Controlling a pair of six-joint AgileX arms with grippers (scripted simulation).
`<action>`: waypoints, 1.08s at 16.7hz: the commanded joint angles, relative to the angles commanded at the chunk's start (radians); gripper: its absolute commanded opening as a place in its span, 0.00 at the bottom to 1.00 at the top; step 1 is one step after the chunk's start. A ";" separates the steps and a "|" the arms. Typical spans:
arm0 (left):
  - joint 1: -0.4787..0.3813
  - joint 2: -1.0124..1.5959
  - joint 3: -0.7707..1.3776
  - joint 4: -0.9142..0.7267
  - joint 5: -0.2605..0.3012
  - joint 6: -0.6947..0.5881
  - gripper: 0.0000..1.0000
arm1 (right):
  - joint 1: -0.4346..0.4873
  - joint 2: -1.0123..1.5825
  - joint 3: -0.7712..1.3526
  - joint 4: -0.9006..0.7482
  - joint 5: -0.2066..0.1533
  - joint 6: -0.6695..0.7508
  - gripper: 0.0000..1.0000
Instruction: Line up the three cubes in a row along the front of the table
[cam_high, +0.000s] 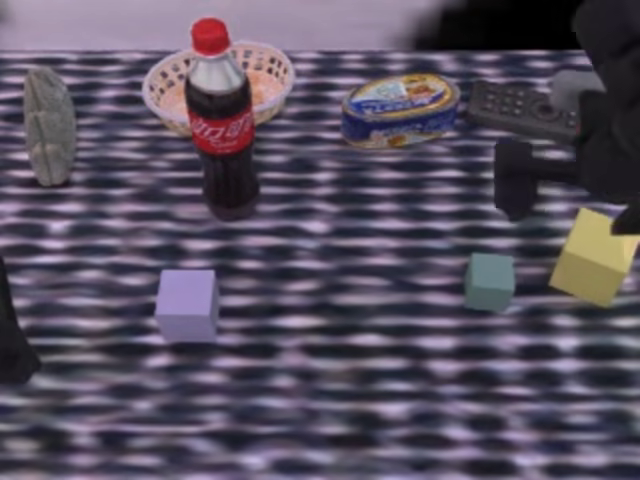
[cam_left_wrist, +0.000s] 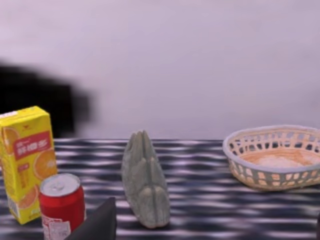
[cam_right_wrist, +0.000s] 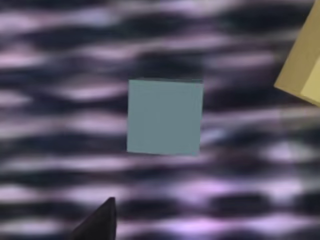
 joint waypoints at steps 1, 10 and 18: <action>0.000 0.000 0.000 0.000 0.000 0.000 1.00 | 0.015 0.078 0.061 -0.039 0.000 0.020 1.00; 0.000 0.000 0.000 0.000 0.000 0.000 1.00 | 0.078 0.401 0.334 -0.199 -0.002 0.106 1.00; 0.000 0.000 0.000 0.000 0.000 0.000 1.00 | 0.077 0.450 0.266 -0.082 -0.001 0.104 1.00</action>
